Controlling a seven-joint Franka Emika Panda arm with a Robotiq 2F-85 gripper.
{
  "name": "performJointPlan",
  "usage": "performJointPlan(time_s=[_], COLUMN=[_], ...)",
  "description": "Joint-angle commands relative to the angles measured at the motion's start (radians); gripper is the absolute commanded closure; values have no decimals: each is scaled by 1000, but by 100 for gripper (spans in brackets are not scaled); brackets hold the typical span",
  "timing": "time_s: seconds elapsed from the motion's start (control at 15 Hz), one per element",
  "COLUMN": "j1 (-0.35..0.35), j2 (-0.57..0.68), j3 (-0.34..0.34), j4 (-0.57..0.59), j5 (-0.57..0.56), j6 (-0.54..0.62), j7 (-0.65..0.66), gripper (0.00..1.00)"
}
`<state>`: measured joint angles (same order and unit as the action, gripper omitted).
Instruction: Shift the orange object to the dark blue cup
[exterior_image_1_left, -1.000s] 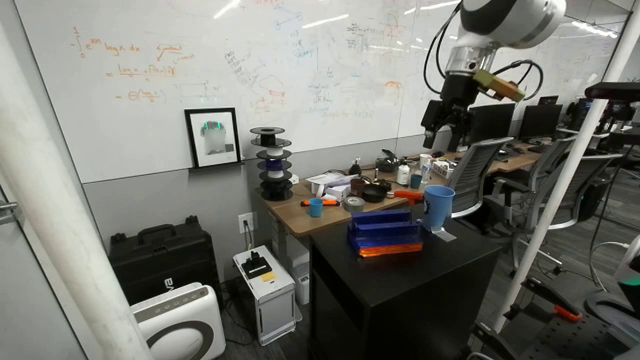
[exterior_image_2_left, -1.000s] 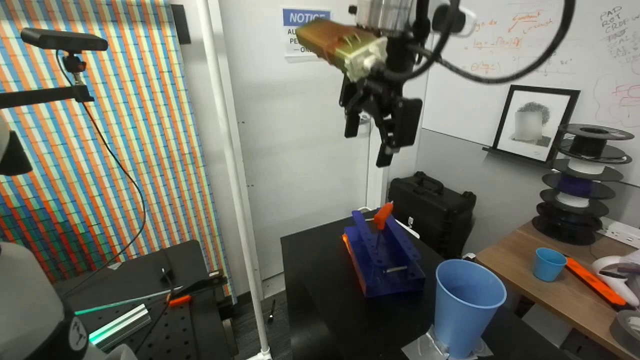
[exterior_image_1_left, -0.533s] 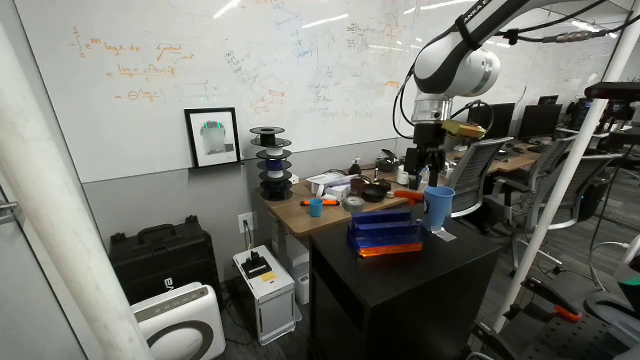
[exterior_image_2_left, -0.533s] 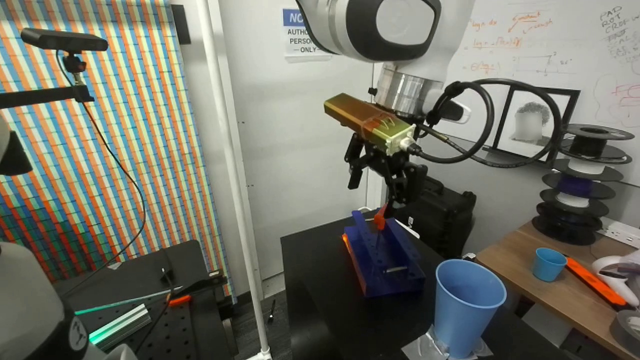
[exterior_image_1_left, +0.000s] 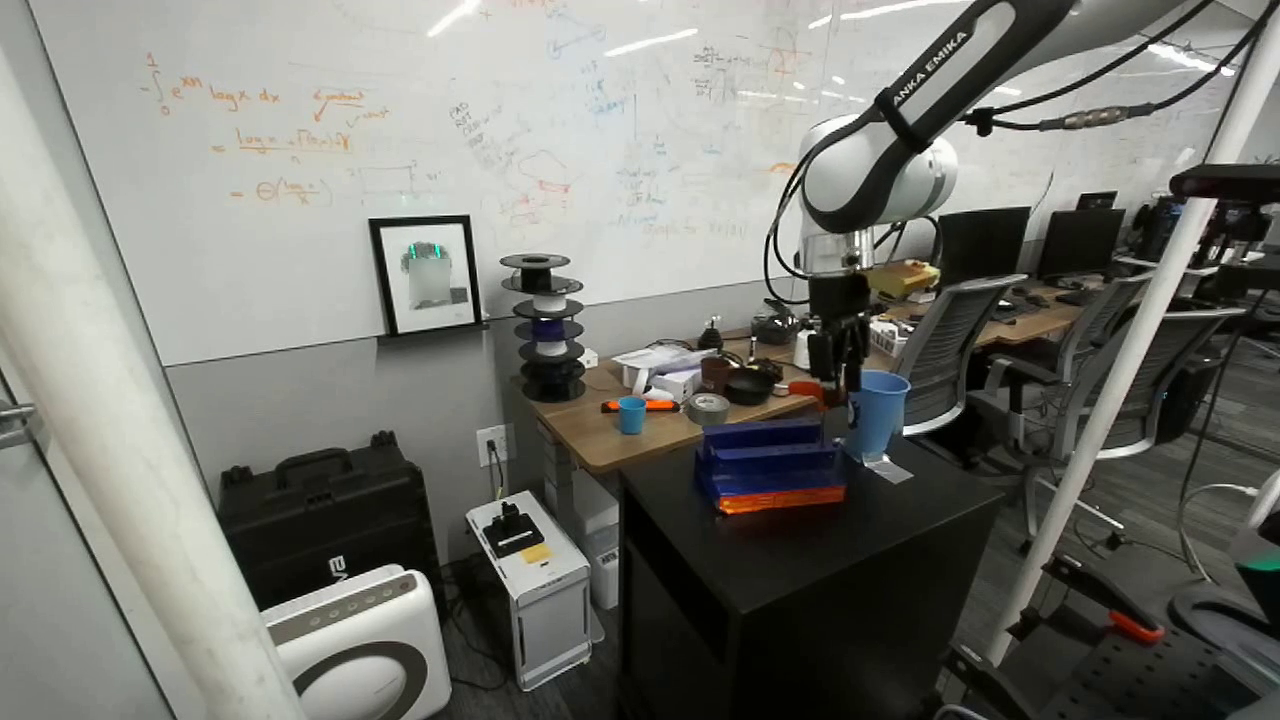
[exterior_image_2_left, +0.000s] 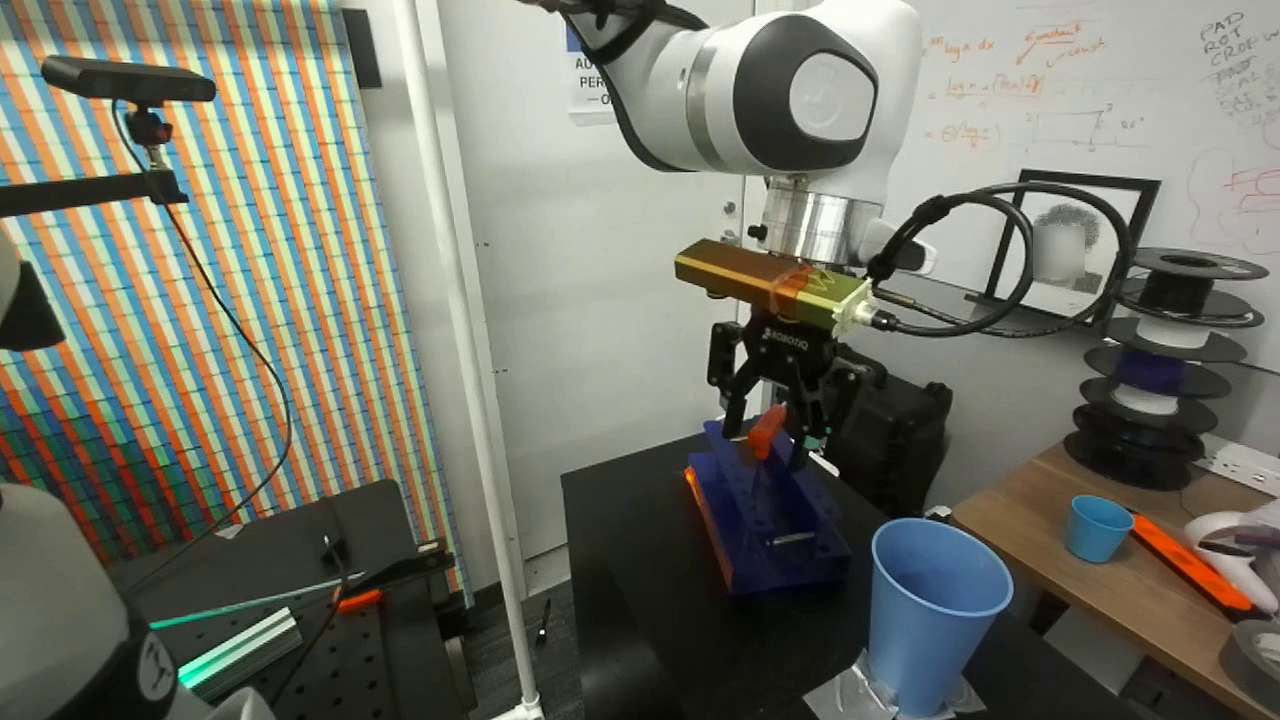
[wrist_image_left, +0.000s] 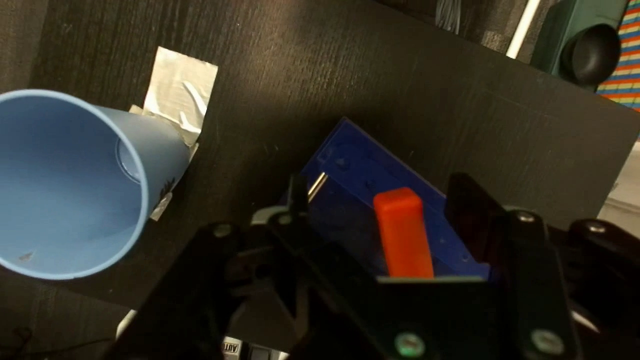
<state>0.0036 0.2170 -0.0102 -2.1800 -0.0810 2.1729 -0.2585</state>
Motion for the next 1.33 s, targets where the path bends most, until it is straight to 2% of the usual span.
performJointPlan(time_s=[0.0, 0.2, 0.33, 0.4, 0.47, 0.8, 1.27], j1=[-17, -24, -27, -27, -27, -19, -11], j2=[24, 24, 22, 16, 5, -104, -372], j3=[19, 30, 35, 37, 39, 50, 26], j4=[34, 38, 42, 40, 34, -13, -91], j5=[14, 38, 52, 56, 58, 57, 12], j6=[7, 6, 5, 2, 2, -9, -24], j7=[-67, -113, -138, -144, -151, -156, -106], gripper=[60, 82, 88, 89, 84, 84, 85])
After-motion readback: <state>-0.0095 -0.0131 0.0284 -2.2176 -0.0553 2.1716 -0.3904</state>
